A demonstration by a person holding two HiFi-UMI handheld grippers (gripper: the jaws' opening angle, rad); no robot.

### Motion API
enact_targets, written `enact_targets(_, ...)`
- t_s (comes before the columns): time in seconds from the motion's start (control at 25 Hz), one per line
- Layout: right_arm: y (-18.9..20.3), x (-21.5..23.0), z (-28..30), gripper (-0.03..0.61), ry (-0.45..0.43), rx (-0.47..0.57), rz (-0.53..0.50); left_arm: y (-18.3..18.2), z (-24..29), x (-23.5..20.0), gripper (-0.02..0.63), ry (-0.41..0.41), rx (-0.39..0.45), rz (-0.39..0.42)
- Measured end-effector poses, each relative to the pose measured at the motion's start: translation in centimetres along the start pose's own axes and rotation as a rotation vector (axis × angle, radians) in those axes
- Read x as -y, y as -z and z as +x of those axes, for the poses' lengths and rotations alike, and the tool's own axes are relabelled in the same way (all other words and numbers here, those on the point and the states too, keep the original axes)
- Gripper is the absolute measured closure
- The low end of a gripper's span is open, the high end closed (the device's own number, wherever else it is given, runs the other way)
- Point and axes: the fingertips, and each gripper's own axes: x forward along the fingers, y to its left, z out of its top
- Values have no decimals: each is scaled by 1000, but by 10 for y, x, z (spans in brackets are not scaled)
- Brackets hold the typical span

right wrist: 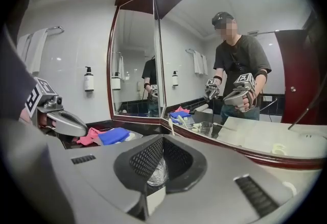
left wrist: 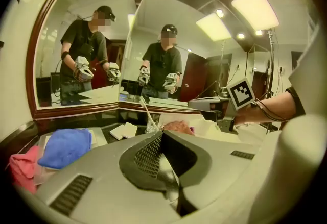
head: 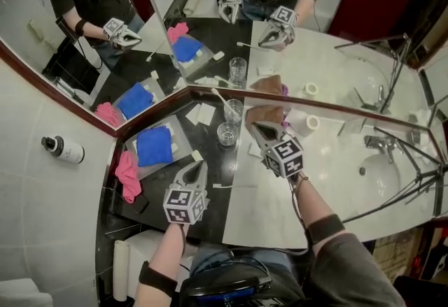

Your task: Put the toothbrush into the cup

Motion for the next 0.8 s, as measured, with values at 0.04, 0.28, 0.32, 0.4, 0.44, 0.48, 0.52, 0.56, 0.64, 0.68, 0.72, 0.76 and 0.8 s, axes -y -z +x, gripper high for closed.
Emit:
enact_targets(0.04,-1,-4,-11,560,3,2,7,-1,-7,2,612,-5,1,-4)
enact_targets(0.28,0,-20,-72,560,31,13,45,-8,-42,11,612,-16,18,15)
enact_targets(0.32,2,-24,-81,560,34,14,47,-9,-46,13,612,-16,23,18)
enact_targets(0.4,6,-32,-99,560,37,14,49,-10,-54,15,612,-14,31,21)
enact_targets(0.44,10,-38,-107,560,36,11,49,-9,-57,17,612,-12,33,22)
enact_targets(0.48,15,-43,-115,560,34,5,47,-8,-61,18,612,-11,33,22)
enact_targets(0.52,21,-49,-122,560,31,-4,43,-6,-63,19,612,-10,33,21)
enact_targets(0.56,27,-54,-128,560,28,-13,39,-5,-66,20,612,-10,32,19)
enact_targets(0.64,39,-61,-139,560,27,-28,44,-1,-70,23,612,-8,30,12)
enact_targets(0.68,44,-63,-145,560,28,-33,53,1,-72,25,613,-4,30,9)
enact_targets(0.72,48,-64,-149,560,30,-35,65,3,-73,28,614,0,30,11)
enact_targets(0.76,52,-64,-154,560,32,-35,75,4,-74,31,614,5,30,15)
enact_targets(0.8,55,-64,-157,560,35,-36,83,5,-75,33,614,10,31,18)
